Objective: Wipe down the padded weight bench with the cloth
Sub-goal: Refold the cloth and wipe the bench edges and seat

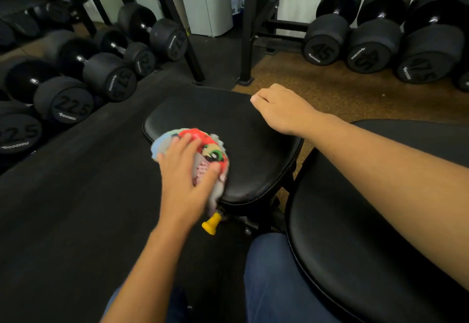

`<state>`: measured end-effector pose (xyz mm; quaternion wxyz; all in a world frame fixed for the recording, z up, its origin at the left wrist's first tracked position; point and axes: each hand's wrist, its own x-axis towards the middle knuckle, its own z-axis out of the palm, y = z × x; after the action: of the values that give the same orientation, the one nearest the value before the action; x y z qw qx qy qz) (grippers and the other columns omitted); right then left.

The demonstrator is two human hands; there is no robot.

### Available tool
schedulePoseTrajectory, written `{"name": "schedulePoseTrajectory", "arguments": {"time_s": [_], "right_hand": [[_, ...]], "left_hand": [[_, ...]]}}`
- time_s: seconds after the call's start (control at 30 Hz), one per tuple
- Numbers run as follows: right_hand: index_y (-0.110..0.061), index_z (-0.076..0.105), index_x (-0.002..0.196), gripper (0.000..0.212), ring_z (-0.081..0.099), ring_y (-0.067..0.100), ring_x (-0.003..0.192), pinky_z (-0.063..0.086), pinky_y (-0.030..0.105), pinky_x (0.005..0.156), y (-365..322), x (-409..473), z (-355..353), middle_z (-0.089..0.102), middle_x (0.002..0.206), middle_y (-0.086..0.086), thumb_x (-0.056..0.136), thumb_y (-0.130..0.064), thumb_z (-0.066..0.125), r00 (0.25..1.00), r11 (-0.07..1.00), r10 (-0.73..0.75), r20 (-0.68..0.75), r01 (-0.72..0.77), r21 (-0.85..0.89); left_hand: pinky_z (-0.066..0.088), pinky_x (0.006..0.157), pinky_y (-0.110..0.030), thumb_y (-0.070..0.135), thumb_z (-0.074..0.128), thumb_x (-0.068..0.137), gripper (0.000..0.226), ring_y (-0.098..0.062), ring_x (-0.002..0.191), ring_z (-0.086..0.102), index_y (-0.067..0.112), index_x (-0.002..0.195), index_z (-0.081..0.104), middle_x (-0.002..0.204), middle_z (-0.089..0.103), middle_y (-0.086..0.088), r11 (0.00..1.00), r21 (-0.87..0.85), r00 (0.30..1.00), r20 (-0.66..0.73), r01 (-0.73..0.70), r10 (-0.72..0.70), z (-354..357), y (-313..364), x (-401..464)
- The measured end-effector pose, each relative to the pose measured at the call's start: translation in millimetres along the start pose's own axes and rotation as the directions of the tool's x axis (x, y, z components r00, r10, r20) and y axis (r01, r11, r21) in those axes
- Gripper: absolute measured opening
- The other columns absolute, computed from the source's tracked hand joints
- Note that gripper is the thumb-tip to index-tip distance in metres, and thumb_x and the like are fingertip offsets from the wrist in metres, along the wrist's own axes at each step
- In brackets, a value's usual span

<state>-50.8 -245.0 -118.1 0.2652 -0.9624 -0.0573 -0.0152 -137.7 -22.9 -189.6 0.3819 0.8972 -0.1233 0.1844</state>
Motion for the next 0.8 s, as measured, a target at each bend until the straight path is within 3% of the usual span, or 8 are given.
{"name": "schedulePoseTrajectory", "arguments": {"time_s": [0.13,0.23,0.33,0.4,0.47,0.6,0.7,0.8], "right_hand": [[-0.019,0.057,0.127,0.044,0.048,0.026,0.116,0.039,0.042,0.097,0.3,-1.1,-1.5,0.048,0.128,0.007,0.102,-0.042,0.029,1.0,1.0,0.008,0.008,-0.008,-0.023],[-0.018,0.058,0.126,0.043,0.049,0.027,0.115,0.039,0.04,0.095,4.9,0.3,-3.0,0.049,0.128,0.008,0.102,-0.04,0.03,1.0,1.0,0.02,0.009,-0.02,-0.017],[-0.019,0.056,0.13,0.043,0.048,0.027,0.119,0.038,0.039,0.095,8.0,1.4,-1.3,0.049,0.13,0.008,0.102,-0.039,0.031,0.999,0.998,0.052,0.006,-0.051,-0.02],[-0.02,0.057,0.13,0.042,0.049,0.026,0.118,0.038,0.038,0.094,9.8,2.4,0.8,0.05,0.13,0.008,0.102,-0.038,0.032,0.998,0.998,0.066,-0.004,-0.066,-0.022],[-0.019,0.06,0.126,0.039,0.05,0.025,0.116,0.038,0.037,0.091,11.1,3.1,1.3,0.052,0.129,0.008,0.101,-0.037,0.034,0.998,0.998,0.066,-0.015,-0.067,-0.006],[-0.019,0.061,0.123,0.039,0.05,0.026,0.117,0.038,0.037,0.093,13.1,4.8,0.7,0.053,0.127,0.008,0.101,-0.036,0.034,0.998,0.998,0.058,-0.018,-0.058,-0.004],[-0.023,0.065,0.106,0.036,0.051,0.029,0.116,0.039,0.036,0.087,16.0,5.3,0.2,0.054,0.118,0.008,0.101,-0.038,0.033,0.999,0.999,0.04,0.0,-0.04,0.001],[-0.016,0.062,0.121,0.042,0.05,0.029,0.117,0.038,0.036,0.091,16.1,3.9,-1.0,0.053,0.125,0.01,0.101,-0.037,0.032,0.999,0.999,0.043,0.019,-0.042,-0.016]], "left_hand": [[0.017,0.117,-0.04,0.057,0.047,0.076,0.072,-0.019,0.138,0.029,0.01,0.13,0.053,0.143,0.044,-0.005,0.987,0.079,0.99,-0.041,0.141,-0.138,-8.5,-39.3,58.0],[0.02,0.114,-0.044,0.058,0.041,0.078,0.065,-0.023,0.136,0.032,0.016,0.126,0.054,0.14,0.046,-0.004,0.917,0.351,0.978,0.015,0.189,-0.208,-10.0,-45.0,93.8],[0.029,0.106,-0.043,0.052,0.033,0.083,0.055,-0.028,0.123,0.042,0.017,0.119,0.054,0.13,0.052,-0.007,0.843,0.535,0.982,0.182,-0.058,-0.048,16.2,-12.6,101.1],[0.029,0.106,-0.044,0.051,0.026,0.084,0.058,-0.032,0.123,0.04,0.015,0.123,0.05,0.134,0.049,-0.009,0.829,0.521,0.957,0.284,-0.201,0.053,39.4,21.4,87.7],[0.017,0.115,-0.045,0.049,0.022,0.087,0.063,-0.033,0.139,0.025,0.016,0.139,0.039,0.151,0.033,-0.009,0.842,0.482,0.932,0.357,-0.24,0.062,52.5,49.5,68.5],[-0.002,0.118,-0.034,0.057,0.017,0.09,0.065,-0.016,0.148,0.003,0.032,0.15,0.019,0.16,0.011,0.008,0.859,0.36,0.854,0.498,-0.364,0.153,33.1,55.0,37.6],[0.003,0.118,-0.041,0.071,0.02,0.081,0.071,-0.009,0.147,0.006,0.043,0.145,0.024,0.157,0.015,0.019,0.904,0.321,0.857,0.508,-0.283,0.088,9.8,33.0,44.4],[0.006,0.115,-0.052,0.07,0.023,0.082,0.067,-0.014,0.147,0.007,0.045,0.144,0.025,0.158,0.017,0.016,0.877,0.446,0.894,0.446,-0.181,-0.042,10.3,25.2,63.9]]}}
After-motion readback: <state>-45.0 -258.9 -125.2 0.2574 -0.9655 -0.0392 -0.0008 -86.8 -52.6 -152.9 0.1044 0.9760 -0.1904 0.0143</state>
